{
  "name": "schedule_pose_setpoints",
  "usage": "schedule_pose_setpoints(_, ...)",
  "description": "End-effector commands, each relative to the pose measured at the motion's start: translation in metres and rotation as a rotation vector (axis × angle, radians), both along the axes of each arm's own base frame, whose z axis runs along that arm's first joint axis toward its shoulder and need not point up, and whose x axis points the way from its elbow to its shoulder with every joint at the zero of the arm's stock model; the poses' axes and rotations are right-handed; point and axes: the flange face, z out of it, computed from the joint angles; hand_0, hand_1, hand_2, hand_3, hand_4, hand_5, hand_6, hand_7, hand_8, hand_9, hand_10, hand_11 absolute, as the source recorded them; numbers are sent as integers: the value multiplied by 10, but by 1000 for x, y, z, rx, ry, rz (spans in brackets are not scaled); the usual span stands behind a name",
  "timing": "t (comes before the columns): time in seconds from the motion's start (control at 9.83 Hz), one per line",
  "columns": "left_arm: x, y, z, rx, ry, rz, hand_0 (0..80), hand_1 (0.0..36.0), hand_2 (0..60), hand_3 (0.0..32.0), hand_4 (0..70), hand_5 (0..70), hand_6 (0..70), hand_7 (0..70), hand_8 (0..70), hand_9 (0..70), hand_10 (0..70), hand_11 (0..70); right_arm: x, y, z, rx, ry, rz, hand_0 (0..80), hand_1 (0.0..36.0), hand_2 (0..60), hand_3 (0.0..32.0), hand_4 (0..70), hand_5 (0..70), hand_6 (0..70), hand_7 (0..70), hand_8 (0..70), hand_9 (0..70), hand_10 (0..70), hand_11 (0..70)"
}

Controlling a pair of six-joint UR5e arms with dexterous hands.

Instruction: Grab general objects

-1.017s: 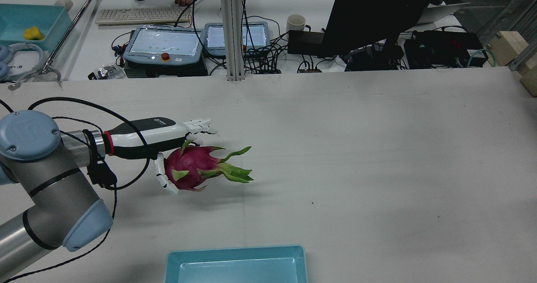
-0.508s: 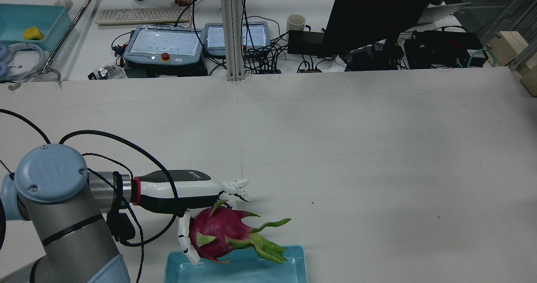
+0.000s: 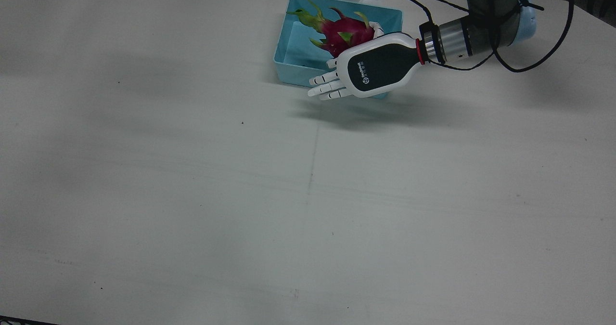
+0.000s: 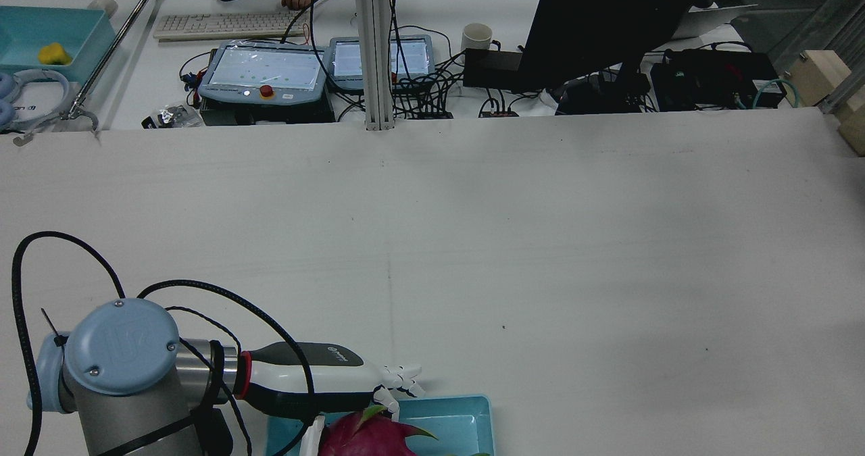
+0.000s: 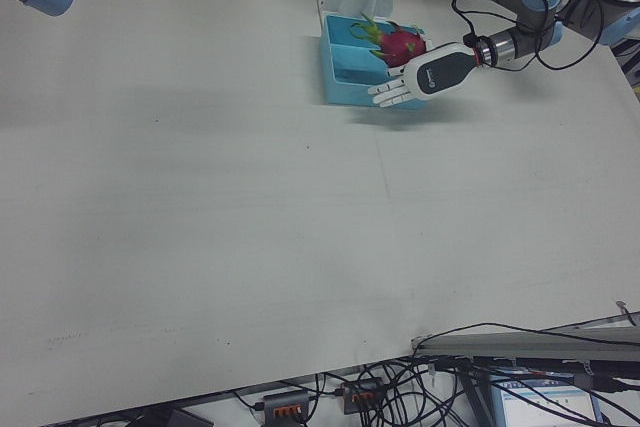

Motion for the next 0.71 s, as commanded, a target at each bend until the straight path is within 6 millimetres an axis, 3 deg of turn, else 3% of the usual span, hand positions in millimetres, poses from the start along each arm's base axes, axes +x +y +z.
schedule_pose_setpoints(0.0, 0, 13, 23, 2, -35, 89, 551, 296, 484, 0, 379, 443, 40, 181, 0, 22, 26, 56, 0, 0, 0, 0, 0, 0, 0, 0, 0, 0, 0, 0, 0, 0, 0, 0, 0, 0)
schedule_pose_setpoints(0.1, -2, 13, 34, -3, -43, 89, 487, 144, 118, 0, 259, 347, 17, 181, 7, 22, 0, 0, 0, 0, 0, 0, 0, -1, 0, 0, 0, 0, 0, 0, 0, 0, 0, 0, 0, 0)
schedule_pose_setpoints(0.2, -4, 14, 41, -6, -48, 88, 465, 79, 0, 0, 82, 215, 0, 128, 0, 11, 0, 0, 0, 0, 0, 0, 0, -1, 0, 0, 0, 0, 0, 0, 0, 0, 0, 0, 0, 0)
schedule_pose_setpoints(0.31, -7, 14, 43, -7, -49, 86, 462, 58, 0, 0, 0, 78, 0, 69, 0, 0, 0, 0, 0, 0, 0, 0, 0, -1, 0, 0, 0, 0, 0, 0, 0, 0, 0, 0, 0, 0)
schedule_pose_setpoints(0.41, -7, 14, 43, -7, -49, 86, 464, 56, 0, 260, 0, 0, 0, 38, 0, 0, 0, 0, 0, 0, 0, 0, 0, -1, 0, 0, 0, 0, 0, 0, 0, 0, 0, 0, 0, 0)
schedule_pose_setpoints(0.51, -7, 14, 43, -7, -49, 86, 463, 50, 0, 320, 0, 0, 0, 33, 0, 0, 0, 0, 0, 0, 0, 0, 0, 0, 0, 0, 0, 0, 0, 0, 0, 0, 0, 0, 0, 0)
schedule_pose_setpoints(0.61, -7, 14, 42, -6, -48, 86, 462, 43, 0, 320, 0, 0, 0, 37, 0, 0, 0, 0, 0, 0, 0, 0, 0, -1, 0, 0, 0, 0, 0, 0, 0, 0, 0, 0, 0, 0)
